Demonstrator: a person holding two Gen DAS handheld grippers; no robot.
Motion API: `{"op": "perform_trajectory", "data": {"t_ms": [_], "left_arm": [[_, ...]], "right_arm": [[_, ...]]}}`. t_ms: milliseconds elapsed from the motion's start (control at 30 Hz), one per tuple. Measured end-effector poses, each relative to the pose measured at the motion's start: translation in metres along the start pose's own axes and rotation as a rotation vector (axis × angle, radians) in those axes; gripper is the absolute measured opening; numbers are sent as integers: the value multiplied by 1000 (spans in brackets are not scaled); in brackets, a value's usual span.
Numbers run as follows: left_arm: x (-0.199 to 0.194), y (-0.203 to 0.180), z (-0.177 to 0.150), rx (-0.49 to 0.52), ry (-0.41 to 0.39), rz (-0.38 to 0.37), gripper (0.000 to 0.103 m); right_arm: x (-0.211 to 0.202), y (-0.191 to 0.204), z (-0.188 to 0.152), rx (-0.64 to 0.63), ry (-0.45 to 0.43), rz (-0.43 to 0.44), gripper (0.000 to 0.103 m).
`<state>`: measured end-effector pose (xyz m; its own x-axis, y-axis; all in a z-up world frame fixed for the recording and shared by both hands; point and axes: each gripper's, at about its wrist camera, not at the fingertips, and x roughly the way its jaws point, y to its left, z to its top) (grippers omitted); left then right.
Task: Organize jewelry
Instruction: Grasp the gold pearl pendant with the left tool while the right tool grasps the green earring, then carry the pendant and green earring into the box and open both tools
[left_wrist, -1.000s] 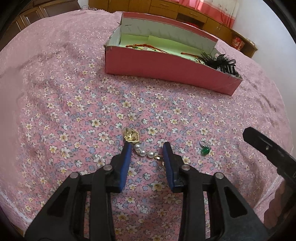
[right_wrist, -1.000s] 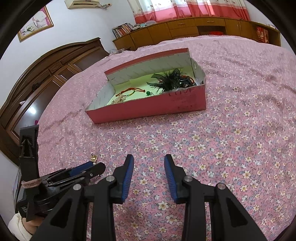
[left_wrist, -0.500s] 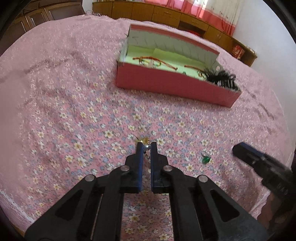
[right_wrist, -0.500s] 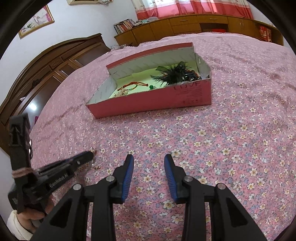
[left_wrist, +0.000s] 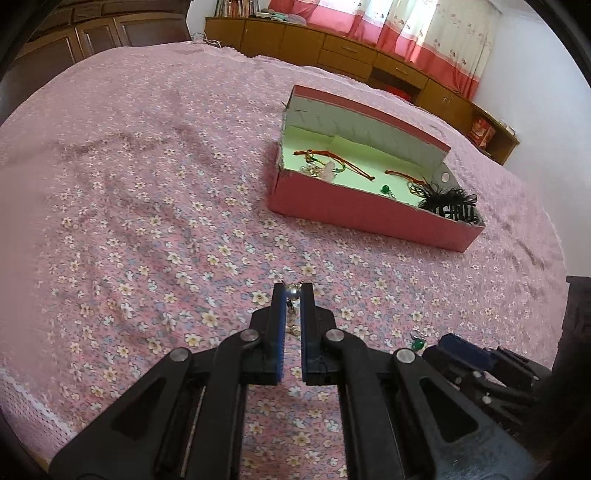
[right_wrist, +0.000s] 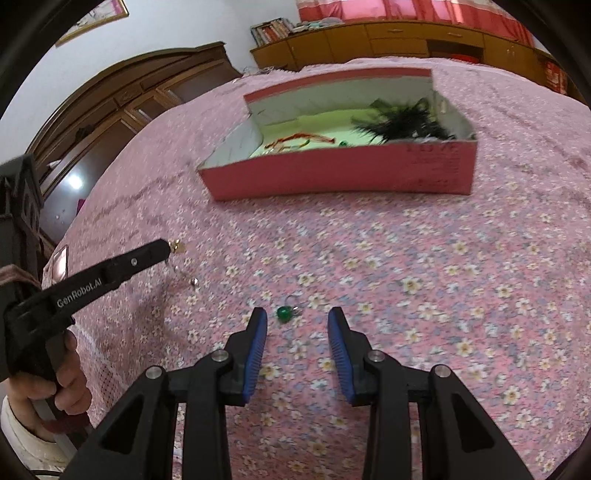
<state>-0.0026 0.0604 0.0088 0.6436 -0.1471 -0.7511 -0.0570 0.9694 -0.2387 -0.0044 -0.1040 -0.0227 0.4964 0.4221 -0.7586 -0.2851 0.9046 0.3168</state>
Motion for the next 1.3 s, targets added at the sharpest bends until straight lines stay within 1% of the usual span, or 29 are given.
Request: {"op": "perform_trajectory", "data": {"t_ms": [300, 433, 533, 700, 767, 1100, 1300], "left_arm": [[4, 5, -2, -14, 6, -7, 0], [5, 8, -2, -22, 5, -14, 0], [5, 9, -2, -24, 5, -16, 0], [5, 7, -1, -21, 4, -19, 0], [5, 6, -1, -17, 1, -19, 0], [-5, -8, 4, 27, -28, -22, 0], [-13, -21, 14, 68, -69, -32, 0]], "right_arm": [[17, 11, 3, -34, 27, -14, 38], [22, 16, 2, -57, 30, -36, 37], [24, 17, 0, -72, 27, -58, 31], [25, 14, 0, -66, 20, -74, 12], [24, 12, 1, -59, 17, -64, 12], [1, 8, 4, -57, -50, -33, 11], [-23, 10, 14, -77, -139, -21, 11]]}}
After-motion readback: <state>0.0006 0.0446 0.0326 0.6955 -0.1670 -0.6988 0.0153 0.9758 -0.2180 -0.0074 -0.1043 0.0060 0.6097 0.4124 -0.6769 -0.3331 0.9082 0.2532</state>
